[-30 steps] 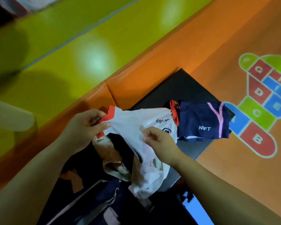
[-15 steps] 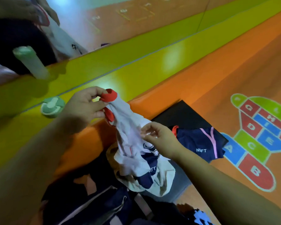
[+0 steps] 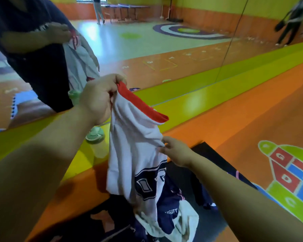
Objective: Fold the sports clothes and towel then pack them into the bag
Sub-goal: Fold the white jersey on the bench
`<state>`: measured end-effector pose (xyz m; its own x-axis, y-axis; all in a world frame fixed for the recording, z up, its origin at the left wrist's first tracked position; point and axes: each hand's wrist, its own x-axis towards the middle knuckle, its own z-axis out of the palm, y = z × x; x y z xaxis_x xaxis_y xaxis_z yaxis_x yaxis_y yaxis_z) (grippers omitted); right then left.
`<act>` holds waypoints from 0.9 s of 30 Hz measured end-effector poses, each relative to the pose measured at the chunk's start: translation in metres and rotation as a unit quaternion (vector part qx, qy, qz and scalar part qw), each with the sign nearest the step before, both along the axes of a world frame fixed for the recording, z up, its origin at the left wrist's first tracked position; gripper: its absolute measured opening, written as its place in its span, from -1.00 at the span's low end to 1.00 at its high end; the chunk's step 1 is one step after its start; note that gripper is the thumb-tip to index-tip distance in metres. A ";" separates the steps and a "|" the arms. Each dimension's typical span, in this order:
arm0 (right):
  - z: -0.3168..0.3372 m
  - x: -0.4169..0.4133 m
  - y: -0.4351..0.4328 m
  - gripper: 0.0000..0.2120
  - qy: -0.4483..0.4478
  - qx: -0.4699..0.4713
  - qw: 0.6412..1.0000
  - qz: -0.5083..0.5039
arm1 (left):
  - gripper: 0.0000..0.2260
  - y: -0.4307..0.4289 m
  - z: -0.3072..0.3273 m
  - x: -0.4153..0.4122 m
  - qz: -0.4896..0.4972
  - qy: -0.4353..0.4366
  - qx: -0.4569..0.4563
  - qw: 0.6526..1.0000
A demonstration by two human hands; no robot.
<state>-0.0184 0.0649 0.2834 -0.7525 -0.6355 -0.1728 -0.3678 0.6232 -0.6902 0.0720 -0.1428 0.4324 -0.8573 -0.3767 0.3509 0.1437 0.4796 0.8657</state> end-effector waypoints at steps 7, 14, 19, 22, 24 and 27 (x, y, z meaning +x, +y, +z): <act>0.059 0.019 0.014 -0.79 0.073 -0.193 0.976 -0.076 | -0.83 -0.024 -0.007 0.019 -0.009 -0.109 -0.177 0.978; 0.121 0.063 0.012 -0.74 0.047 -0.323 0.945 -0.011 | -0.57 0.010 -0.005 0.027 -0.228 -0.254 -0.161 0.926; 0.132 0.071 0.030 -0.72 0.016 -0.385 0.923 0.002 | -0.89 0.040 -0.014 0.015 -0.256 -0.192 -0.168 0.932; 0.125 0.057 0.054 -0.70 0.018 -0.394 0.918 -0.050 | -0.82 0.038 -0.016 0.011 -0.235 -0.133 -0.151 0.951; 0.112 0.048 0.070 -0.64 0.016 -0.302 0.949 -0.088 | -0.78 0.035 -0.017 0.010 -0.263 -0.130 -0.070 0.953; 0.079 0.043 0.082 -0.27 -0.038 -0.094 0.991 -0.082 | -0.77 0.043 -0.014 0.010 -0.309 -0.117 0.034 0.943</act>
<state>0.0242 0.1467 0.3629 -0.8374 -0.5327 -0.1226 -0.2154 0.5277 -0.8216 0.0815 -0.0995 0.4181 -0.9717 0.2049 0.1175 0.1782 0.3097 0.9340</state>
